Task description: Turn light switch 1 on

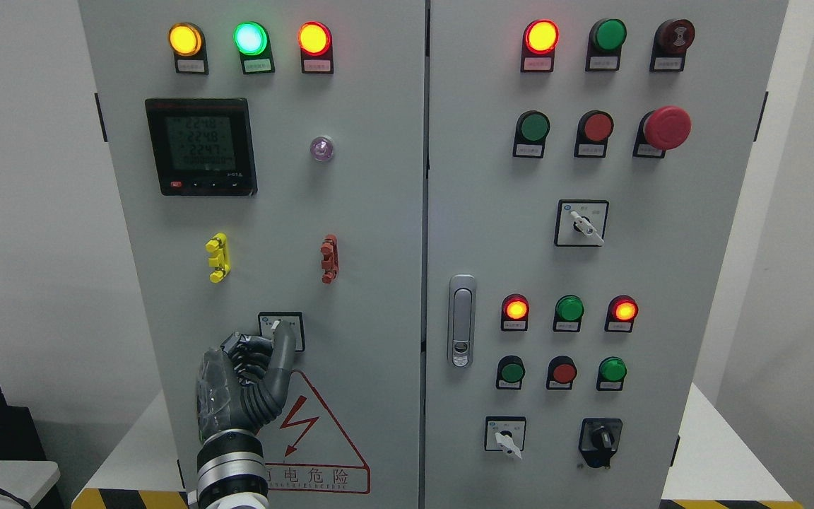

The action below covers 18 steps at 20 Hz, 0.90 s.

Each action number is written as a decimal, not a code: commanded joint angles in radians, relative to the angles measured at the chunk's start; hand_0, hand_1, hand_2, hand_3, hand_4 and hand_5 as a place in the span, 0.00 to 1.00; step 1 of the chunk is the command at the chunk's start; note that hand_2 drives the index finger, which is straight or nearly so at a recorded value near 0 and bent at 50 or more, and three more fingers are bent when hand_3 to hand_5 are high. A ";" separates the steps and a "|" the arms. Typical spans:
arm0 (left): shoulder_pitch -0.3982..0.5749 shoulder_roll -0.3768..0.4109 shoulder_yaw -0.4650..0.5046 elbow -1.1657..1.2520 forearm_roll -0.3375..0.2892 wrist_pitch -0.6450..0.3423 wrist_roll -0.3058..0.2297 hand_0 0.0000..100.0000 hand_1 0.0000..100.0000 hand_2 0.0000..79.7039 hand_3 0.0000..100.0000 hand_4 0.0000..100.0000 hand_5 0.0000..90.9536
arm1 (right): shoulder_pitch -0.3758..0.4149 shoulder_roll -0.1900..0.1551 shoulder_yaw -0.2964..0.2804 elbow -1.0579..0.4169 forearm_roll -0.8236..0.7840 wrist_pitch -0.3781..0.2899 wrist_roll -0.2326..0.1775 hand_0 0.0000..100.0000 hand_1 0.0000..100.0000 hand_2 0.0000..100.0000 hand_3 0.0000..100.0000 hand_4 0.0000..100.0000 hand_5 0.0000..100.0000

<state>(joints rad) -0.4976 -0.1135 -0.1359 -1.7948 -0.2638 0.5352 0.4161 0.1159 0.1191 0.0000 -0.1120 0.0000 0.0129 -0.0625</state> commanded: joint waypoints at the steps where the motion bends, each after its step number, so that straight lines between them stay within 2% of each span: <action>1: -0.001 0.000 -0.001 0.000 0.000 -0.001 0.000 0.37 0.39 0.70 0.77 0.82 0.85 | 0.001 0.001 0.017 0.000 -0.025 -0.001 0.000 0.12 0.39 0.00 0.00 0.00 0.00; 18: -0.001 0.000 -0.002 0.000 0.000 0.000 -0.002 0.43 0.37 0.68 0.77 0.83 0.85 | -0.001 0.001 0.017 0.000 -0.025 -0.001 0.000 0.12 0.39 0.00 0.00 0.00 0.00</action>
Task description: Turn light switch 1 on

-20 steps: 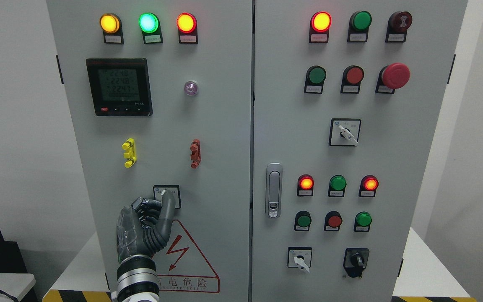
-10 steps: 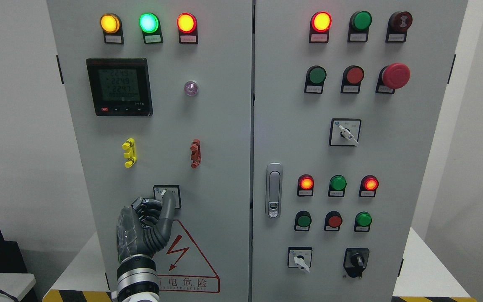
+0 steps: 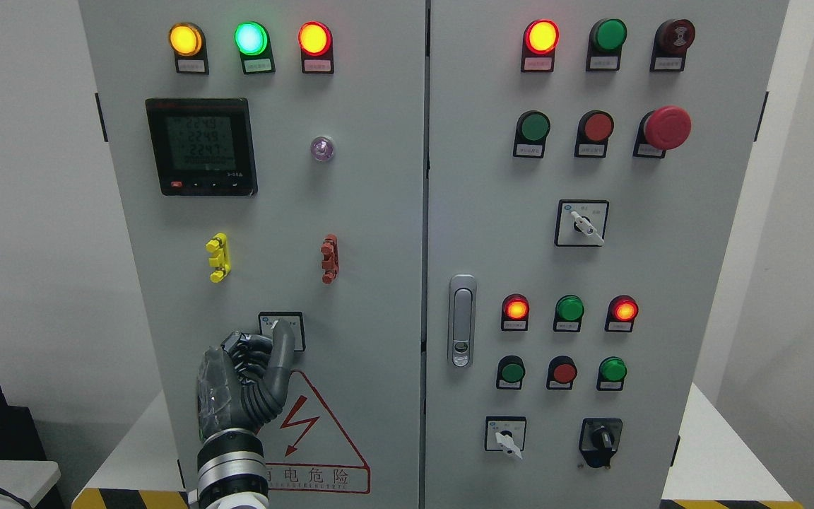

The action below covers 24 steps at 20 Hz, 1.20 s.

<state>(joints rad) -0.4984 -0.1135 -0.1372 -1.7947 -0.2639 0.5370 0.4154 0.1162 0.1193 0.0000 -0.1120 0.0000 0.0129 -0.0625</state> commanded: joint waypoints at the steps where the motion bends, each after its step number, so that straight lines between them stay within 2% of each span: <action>1: 0.000 0.000 -0.001 0.000 0.000 -0.002 -0.001 0.43 0.37 0.68 0.77 0.83 0.85 | 0.000 -0.001 0.017 0.000 -0.025 0.001 0.000 0.12 0.39 0.00 0.00 0.00 0.00; 12: 0.001 0.000 -0.004 0.000 0.002 -0.002 -0.004 0.46 0.39 0.67 0.77 0.83 0.86 | 0.000 -0.001 0.017 0.000 -0.025 -0.001 0.000 0.12 0.39 0.00 0.00 0.00 0.00; 20: 0.000 0.000 -0.005 0.000 0.000 -0.002 -0.004 0.54 0.41 0.64 0.77 0.83 0.86 | 0.000 0.000 0.017 0.000 -0.025 0.001 0.000 0.12 0.39 0.00 0.00 0.00 0.00; 24: 0.000 0.000 -0.005 0.000 0.002 -0.002 -0.004 0.58 0.38 0.64 0.78 0.84 0.86 | 0.000 0.000 0.017 0.000 -0.025 0.001 0.000 0.12 0.39 0.00 0.00 0.00 0.00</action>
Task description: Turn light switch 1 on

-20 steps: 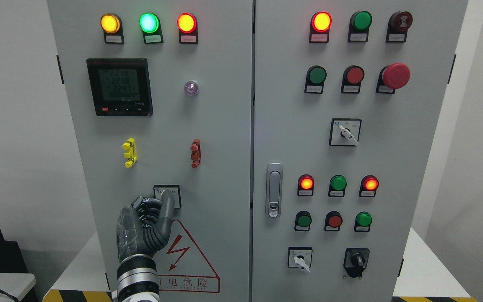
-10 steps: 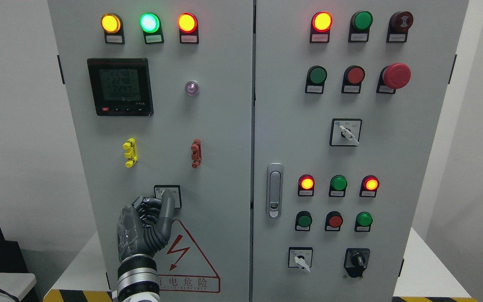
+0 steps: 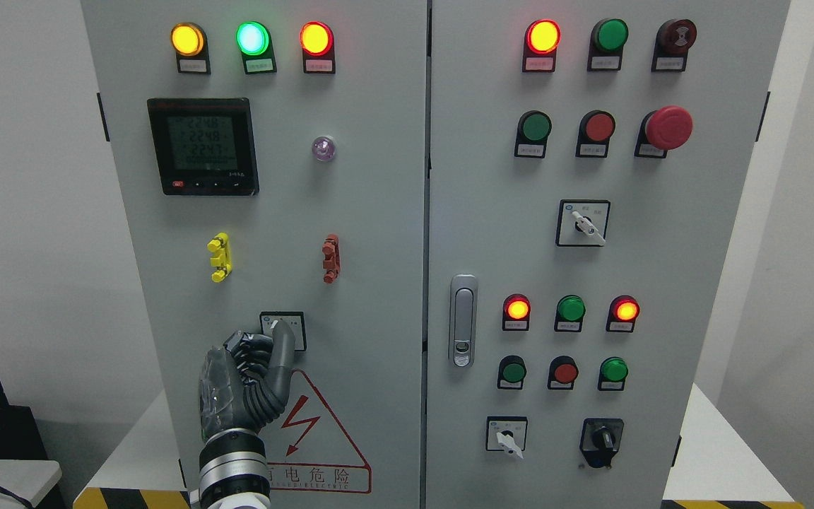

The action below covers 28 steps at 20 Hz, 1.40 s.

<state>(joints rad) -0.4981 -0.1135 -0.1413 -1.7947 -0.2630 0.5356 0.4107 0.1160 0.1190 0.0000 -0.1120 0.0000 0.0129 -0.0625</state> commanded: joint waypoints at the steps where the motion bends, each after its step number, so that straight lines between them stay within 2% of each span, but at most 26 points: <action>1: 0.000 0.000 -0.001 -0.002 0.001 0.000 0.000 0.58 0.38 0.64 0.78 0.84 0.86 | 0.001 0.001 0.017 0.000 -0.025 -0.001 0.000 0.12 0.39 0.00 0.00 0.00 0.00; 18: 0.000 0.000 0.000 -0.003 0.004 -0.003 0.002 0.60 0.18 0.65 0.80 0.85 0.87 | 0.001 0.001 0.017 0.000 -0.025 -0.001 0.000 0.12 0.39 0.00 0.00 0.00 0.00; 22: 0.001 -0.003 0.000 -0.003 0.004 -0.003 0.002 0.48 0.15 0.65 0.80 0.85 0.87 | 0.001 -0.001 0.017 0.000 -0.025 -0.001 0.000 0.12 0.39 0.00 0.00 0.00 0.00; 24: 0.000 -0.003 0.000 -0.003 0.004 -0.003 0.002 0.39 0.17 0.65 0.80 0.85 0.87 | 0.001 -0.001 0.017 0.000 -0.025 -0.001 0.000 0.12 0.39 0.00 0.00 0.00 0.00; 28: 0.001 -0.003 0.000 -0.003 0.004 -0.003 0.002 0.29 0.20 0.65 0.80 0.85 0.87 | 0.001 0.001 0.017 0.000 -0.025 -0.001 0.000 0.12 0.39 0.00 0.00 0.00 0.00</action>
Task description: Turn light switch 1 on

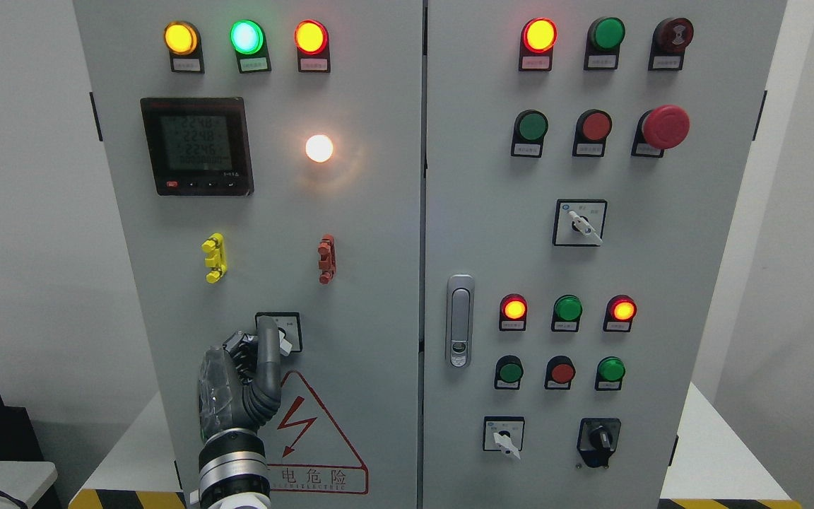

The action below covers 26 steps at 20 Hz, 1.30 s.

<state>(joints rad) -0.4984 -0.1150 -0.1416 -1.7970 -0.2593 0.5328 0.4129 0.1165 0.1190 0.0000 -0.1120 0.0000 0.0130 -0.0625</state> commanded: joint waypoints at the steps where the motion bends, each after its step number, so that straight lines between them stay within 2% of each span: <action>1: 0.001 -0.002 0.001 -0.001 0.000 -0.001 0.000 0.28 0.21 0.65 0.80 0.85 0.87 | 0.000 -0.001 0.017 0.000 -0.025 -0.001 0.000 0.12 0.39 0.00 0.00 0.00 0.00; 26: 0.026 -0.003 0.002 -0.008 0.000 -0.010 0.004 0.24 0.20 0.70 0.79 0.85 0.87 | 0.000 -0.001 0.017 0.000 -0.025 -0.001 0.000 0.12 0.39 0.00 0.00 0.00 0.00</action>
<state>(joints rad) -0.4772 -0.1178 -0.1403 -1.8024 -0.2593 0.5261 0.4165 0.1165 0.1191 0.0000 -0.1120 0.0000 0.0130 -0.0625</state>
